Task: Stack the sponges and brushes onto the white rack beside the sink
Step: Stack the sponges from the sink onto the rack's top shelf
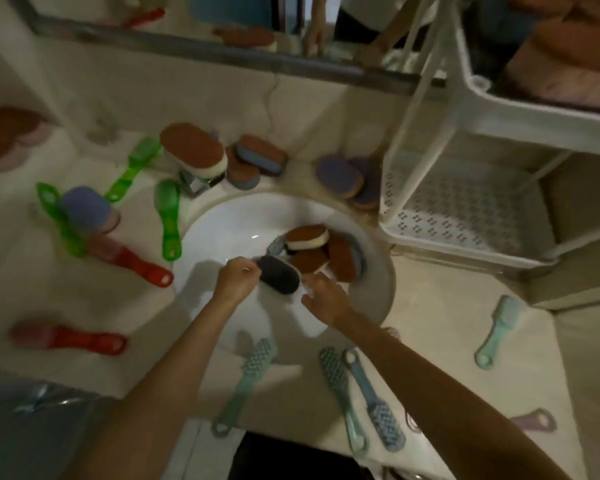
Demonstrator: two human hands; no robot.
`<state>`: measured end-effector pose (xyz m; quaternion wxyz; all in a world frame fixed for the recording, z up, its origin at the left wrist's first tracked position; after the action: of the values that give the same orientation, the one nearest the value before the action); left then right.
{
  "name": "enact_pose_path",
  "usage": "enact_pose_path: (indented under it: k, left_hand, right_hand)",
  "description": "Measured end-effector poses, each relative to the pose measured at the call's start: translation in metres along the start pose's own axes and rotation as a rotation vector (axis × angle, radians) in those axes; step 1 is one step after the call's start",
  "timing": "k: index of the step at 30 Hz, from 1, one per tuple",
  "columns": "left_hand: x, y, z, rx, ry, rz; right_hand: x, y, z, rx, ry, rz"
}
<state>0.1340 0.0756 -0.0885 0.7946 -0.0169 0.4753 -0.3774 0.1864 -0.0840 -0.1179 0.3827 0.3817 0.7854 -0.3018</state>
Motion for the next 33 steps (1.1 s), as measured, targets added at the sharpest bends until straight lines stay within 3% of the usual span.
enact_pose_path:
  k: [5,8,13,18,22,27,29,31,33]
  left_hand:
    - [0.029,0.028,-0.044,-0.167,-0.07,-0.14]
    - [0.041,0.038,-0.049,-0.256,-0.137,-0.196]
    - [0.056,0.048,-0.053,-0.528,-0.449,-0.248]
    - [0.072,0.056,-0.046,-0.561,-0.52,-0.286]
    - [0.079,0.053,-0.035,-0.584,-0.629,-0.333]
    - [0.071,0.058,-0.03,-0.592,-0.623,-0.179]
    - [0.068,0.06,-0.024,-0.582,-0.631,-0.151]
    - [0.067,0.062,-0.017,-0.541,-0.622,-0.138]
    - [0.067,0.062,-0.01,-0.496,-0.598,-0.133]
  right_hand:
    - [0.051,0.038,0.011,0.158,0.029,-0.048]
    - [0.07,0.062,0.013,0.166,-0.103,-0.093]
    - [0.079,0.084,0.013,0.157,-0.145,-0.083]
    - [0.075,0.087,0.01,0.208,-0.093,-0.08]
    - [0.067,0.081,-0.004,0.143,0.043,-0.018]
    - [0.055,0.065,-0.005,-0.042,0.198,-0.074]
    - [0.037,0.067,0.014,0.089,0.253,0.065]
    - [0.009,0.071,0.04,0.272,0.162,0.396]
    - [-0.007,0.071,0.059,0.438,0.033,0.499]
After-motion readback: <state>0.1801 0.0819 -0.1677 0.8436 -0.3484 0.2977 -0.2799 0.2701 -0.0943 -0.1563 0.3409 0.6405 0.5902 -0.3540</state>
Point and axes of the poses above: each hand's wrist, its own y-axis towards the middle knuckle, its own x-axis out of the palm, z = x × y, the point moved 5 cm from there along y, towards the middle knuckle, and after that the axes turned 14 degrees about z, right-handed, at the moved point
